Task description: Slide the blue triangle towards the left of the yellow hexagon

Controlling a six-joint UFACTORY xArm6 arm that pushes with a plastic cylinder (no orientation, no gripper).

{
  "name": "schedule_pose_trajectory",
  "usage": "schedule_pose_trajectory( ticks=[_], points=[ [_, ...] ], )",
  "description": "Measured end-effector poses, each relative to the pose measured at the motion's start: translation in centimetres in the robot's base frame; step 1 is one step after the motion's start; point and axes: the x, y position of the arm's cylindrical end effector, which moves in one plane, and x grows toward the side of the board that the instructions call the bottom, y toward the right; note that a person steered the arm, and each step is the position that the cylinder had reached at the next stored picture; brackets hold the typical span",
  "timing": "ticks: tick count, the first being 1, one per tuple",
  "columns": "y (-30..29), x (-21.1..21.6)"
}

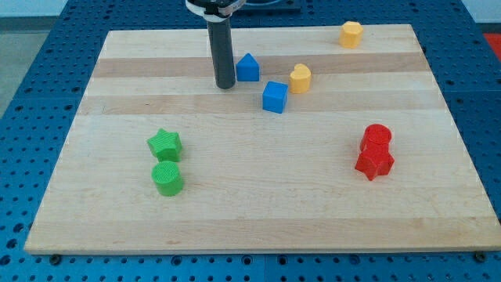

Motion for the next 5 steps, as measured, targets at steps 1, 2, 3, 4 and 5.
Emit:
schedule_pose_trajectory(
  ticks=[1,2,3,4,5],
  points=[
    [0.0,-0.5],
    [0.0,-1.4],
    [0.0,-2.2],
    [0.9,-2.7],
    [3.4,-2.7]
  ],
)
